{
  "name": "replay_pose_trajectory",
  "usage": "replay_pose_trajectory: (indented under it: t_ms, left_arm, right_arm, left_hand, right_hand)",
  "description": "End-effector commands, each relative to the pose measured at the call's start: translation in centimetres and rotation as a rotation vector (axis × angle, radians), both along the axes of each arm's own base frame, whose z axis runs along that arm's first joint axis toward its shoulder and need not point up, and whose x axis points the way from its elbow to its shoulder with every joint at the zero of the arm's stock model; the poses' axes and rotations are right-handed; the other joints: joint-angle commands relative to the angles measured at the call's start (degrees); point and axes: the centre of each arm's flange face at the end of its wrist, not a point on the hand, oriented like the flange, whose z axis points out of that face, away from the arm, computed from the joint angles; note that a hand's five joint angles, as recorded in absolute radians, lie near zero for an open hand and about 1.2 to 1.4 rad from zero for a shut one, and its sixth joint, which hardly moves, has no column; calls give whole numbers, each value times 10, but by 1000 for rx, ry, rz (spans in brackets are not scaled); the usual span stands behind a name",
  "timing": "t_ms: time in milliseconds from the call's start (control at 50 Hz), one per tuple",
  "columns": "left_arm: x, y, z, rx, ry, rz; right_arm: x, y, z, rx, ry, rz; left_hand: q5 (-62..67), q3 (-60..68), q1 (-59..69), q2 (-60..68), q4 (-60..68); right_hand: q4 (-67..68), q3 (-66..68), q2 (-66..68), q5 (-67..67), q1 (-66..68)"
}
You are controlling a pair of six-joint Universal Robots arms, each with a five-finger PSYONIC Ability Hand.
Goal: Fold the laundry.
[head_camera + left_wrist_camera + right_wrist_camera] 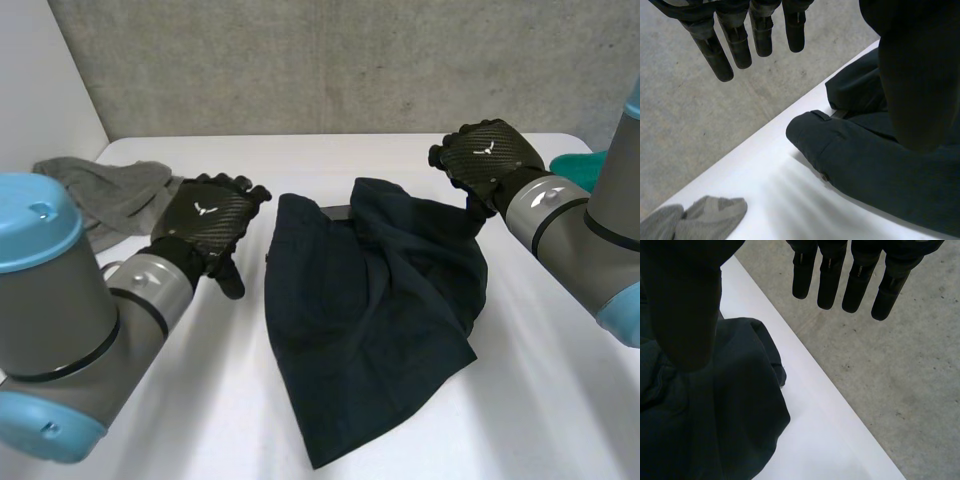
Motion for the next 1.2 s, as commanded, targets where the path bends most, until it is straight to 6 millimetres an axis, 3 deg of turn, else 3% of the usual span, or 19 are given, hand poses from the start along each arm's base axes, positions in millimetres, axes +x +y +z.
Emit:
replay_pose_trajectory:
  t_ms: [20,200,380,460,480,500,540,580,640,680,740,800,840,900,960,1060,1080,1140,1200]
  left_arm:
    - [-24,-37,-15,-69,-45,-108]
    - [-57,-105,-52,-119,-116,-220]
    - [-70,-136,-104,-104,-207,-263]
    - [-71,-143,-114,-107,-210,-260]
    - [-71,-144,-114,-108,-212,-259]
    - [-71,-145,-113,-118,-212,-251]
    - [-70,-149,-110,-132,-209,-224]
    - [-60,-167,-86,-217,-186,-102]
    - [-48,-186,-28,-381,-85,52]
    - [-42,-191,25,-510,38,121]
    - [-42,-183,88,-640,207,98]
    - [-54,-160,127,-679,318,-10]
    - [-64,-148,134,-669,352,-74]
    - [-87,-124,126,-598,366,-186]
    - [-111,-97,80,-412,319,-306]
    - [-131,-52,9,-183,239,-455]
    - [-134,-37,-11,-125,215,-499]
    - [-132,-23,-39,-85,167,-532]
    - [-126,-22,-49,-102,119,-509]
  right_arm:
    - [-4,1,-7,11,6,-9]
    - [-7,5,-25,35,32,-14]
    - [-14,0,-40,26,82,-37]
    - [-17,-6,-44,18,95,-49]
    - [-17,-7,-45,19,97,-50]
    - [-17,-8,-46,17,101,-51]
    - [-17,-9,-47,16,103,-52]
    - [-17,-9,-46,8,109,-50]
    - [-16,-8,-43,-1,109,-52]
    - [-15,-8,-42,-5,108,-52]
    - [-14,-6,-39,-17,104,-51]
    - [-14,-7,-36,-28,101,-56]
    - [-15,-8,-36,-34,100,-64]
    - [-17,-9,-35,-40,101,-85]
    - [-22,-13,-33,-47,102,-114]
    - [-27,-17,-32,-52,100,-132]
    - [-29,-18,-32,-52,100,-135]
    - [-29,-19,-32,-52,100,-136]
    - [-30,-19,-32,-50,100,-138]
  left_hand:
    - [2,-5,0,-3,-1]
    - [24,16,22,19,21]
    - [71,63,69,66,68]
    - [225,218,224,220,223]
    - [297,290,296,292,295]
    - [480,472,478,475,477]
    - [631,623,629,626,628]
    - [670,662,668,665,667]
    - [670,662,668,665,667]
    - [670,662,668,665,667]
    - [670,662,668,665,667]
    - [670,662,668,665,667]
    - [670,662,668,665,667]
    - [670,662,668,665,667]
    - [670,662,668,665,667]
    - [660,652,658,655,657]
    - [538,531,536,533,535]
    - [308,300,306,303,305]
    - [137,130,135,132,135]
  right_hand:
    - [32,31,29,26,30]
    - [29,28,25,23,26]
    - [29,28,25,23,26]
    - [29,28,25,23,26]
    - [29,28,25,23,26]
    - [29,28,25,23,26]
    - [31,30,27,24,28]
    - [31,30,27,24,28]
    - [31,30,27,24,28]
    - [31,30,27,24,28]
    - [31,30,27,24,28]
    - [31,30,27,24,28]
    - [31,30,27,24,28]
    - [31,30,27,24,28]
    - [31,30,27,24,28]
    - [29,28,25,23,26]
    - [29,28,25,23,26]
    - [21,20,17,14,18]
    - [12,11,9,6,10]
